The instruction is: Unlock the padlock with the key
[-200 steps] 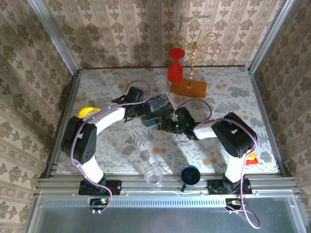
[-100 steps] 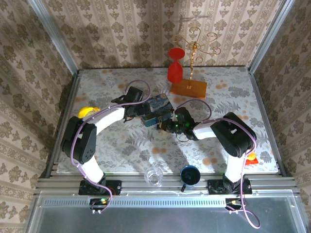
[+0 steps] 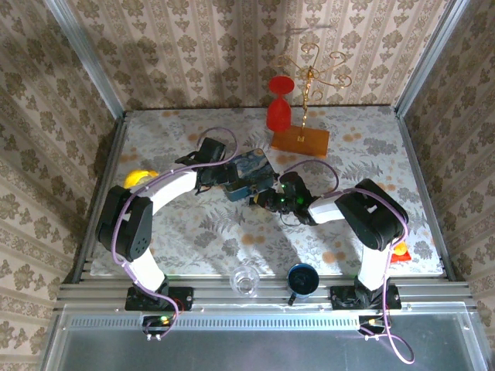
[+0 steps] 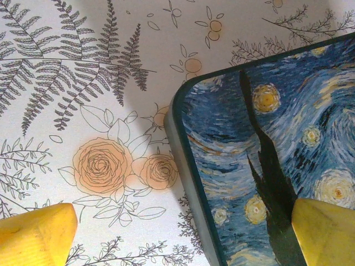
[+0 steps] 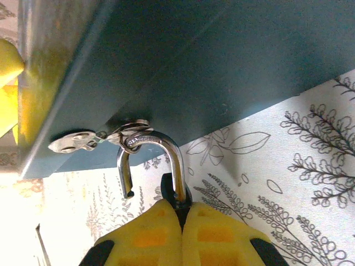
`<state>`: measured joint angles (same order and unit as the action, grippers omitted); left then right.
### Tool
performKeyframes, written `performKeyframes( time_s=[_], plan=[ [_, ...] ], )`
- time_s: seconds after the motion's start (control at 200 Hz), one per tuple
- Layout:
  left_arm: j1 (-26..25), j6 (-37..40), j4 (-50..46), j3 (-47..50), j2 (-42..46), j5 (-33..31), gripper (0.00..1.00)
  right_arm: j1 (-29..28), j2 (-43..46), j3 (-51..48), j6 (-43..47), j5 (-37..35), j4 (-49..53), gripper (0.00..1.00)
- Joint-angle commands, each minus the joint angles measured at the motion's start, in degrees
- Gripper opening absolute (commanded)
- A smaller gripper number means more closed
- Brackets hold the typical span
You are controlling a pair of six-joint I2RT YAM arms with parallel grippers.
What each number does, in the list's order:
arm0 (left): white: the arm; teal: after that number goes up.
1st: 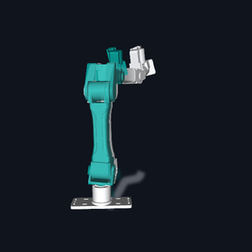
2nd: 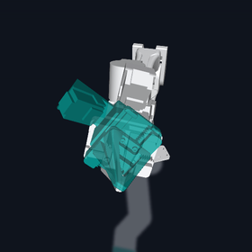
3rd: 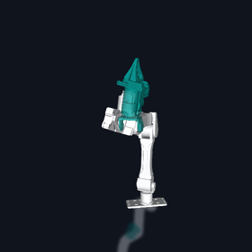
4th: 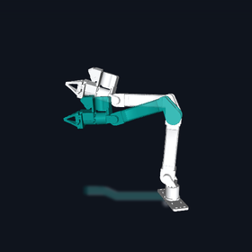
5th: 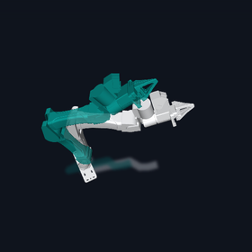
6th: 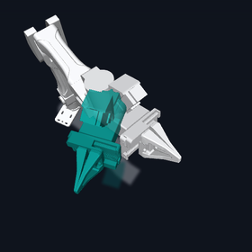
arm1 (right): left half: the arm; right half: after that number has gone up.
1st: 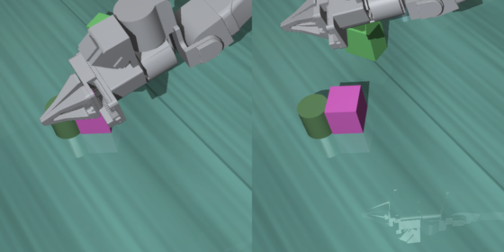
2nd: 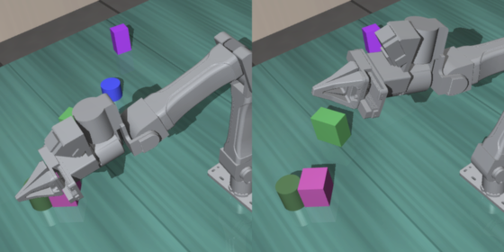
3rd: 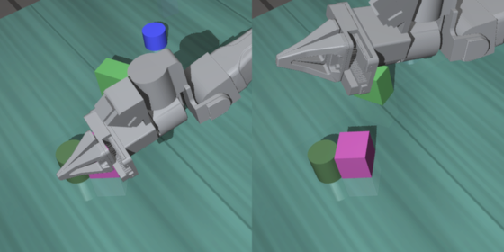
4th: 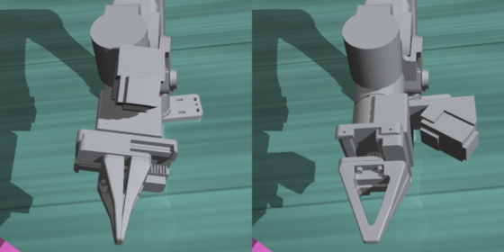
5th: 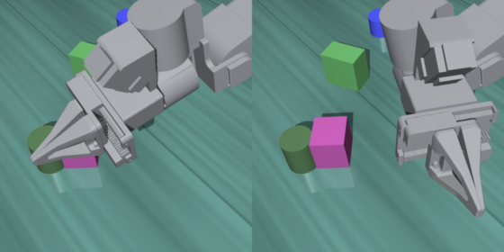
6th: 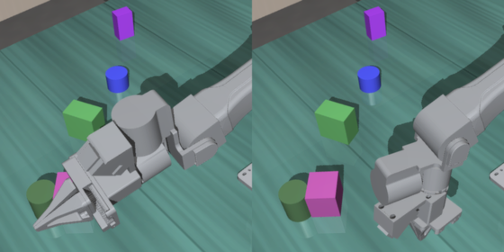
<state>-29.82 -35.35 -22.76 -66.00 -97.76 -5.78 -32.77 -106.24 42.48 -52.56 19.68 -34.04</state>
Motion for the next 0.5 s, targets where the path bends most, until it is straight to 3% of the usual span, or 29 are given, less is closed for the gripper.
performKeyframes(
  time_s=[0.0,0.495],
  plan=[
    [0.82,0.37,-4.32,1.84,0.37,-1.0,1.0,0.43,1.52,-0.8,-1.82,1.8,-4.81,0.0],
    [0.91,0.55,-4.49,1.05,0.2,-0.42,1.0,1.74,0.52,-3.49,-5.96,4.04,-13.61,0.0]
  ],
)
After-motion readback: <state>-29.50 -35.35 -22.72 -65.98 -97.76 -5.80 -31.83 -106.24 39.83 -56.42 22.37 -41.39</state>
